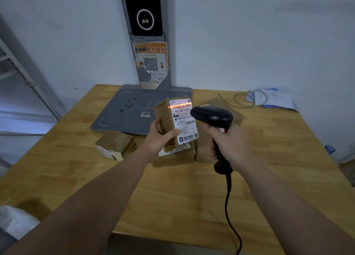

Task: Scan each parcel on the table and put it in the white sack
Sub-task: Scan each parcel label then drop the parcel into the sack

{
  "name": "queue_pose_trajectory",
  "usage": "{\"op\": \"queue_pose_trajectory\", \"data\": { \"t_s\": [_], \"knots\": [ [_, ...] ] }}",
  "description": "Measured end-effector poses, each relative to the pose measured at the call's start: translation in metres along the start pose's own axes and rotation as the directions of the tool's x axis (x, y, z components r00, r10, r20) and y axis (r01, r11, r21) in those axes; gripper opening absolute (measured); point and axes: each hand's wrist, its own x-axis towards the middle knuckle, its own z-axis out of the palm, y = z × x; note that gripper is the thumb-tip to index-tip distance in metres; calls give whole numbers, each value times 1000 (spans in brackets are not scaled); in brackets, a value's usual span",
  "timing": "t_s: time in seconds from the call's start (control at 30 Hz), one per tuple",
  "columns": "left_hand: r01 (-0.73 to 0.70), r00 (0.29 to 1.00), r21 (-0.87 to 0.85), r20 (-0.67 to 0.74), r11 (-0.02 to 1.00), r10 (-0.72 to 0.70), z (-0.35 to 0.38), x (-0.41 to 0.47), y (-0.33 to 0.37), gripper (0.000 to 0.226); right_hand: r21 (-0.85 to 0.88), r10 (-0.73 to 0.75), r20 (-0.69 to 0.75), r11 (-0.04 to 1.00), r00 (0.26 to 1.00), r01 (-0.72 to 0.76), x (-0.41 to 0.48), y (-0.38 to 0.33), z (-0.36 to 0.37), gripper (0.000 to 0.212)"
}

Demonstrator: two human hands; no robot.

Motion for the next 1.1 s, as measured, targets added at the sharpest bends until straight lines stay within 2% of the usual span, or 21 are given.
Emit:
{"op": "queue_pose_trajectory", "data": {
  "t_s": [0.4,0.53,0.67,0.87,1.0,1.1],
  "knots": [
    [-5,999,-21,-50,1000,4,11,-7,3,93,83,2,-17,997,1000,-1,-5,8,-12,39],
    [-21,997,-61,-76,998,16,9,-25,5,90,129,-3,45,992,999,-2,-6,13,-5,36],
    [-41,986,-152,-168,988,15,-8,-57,-3,80,174,-43,203,985,978,7,-9,23,24,40],
    [-5,942,-216,-328,976,-67,-77,-126,-48,71,169,-69,491,985,869,-17,-44,40,104,33],
    [36,870,-228,-472,973,-143,-145,-181,-89,61,125,-24,649,989,760,-75,-87,58,169,28],
    [80,814,-226,-547,971,-195,-194,-224,-128,68,72,34,722,990,691,-124,-123,77,218,19]
  ]
}}
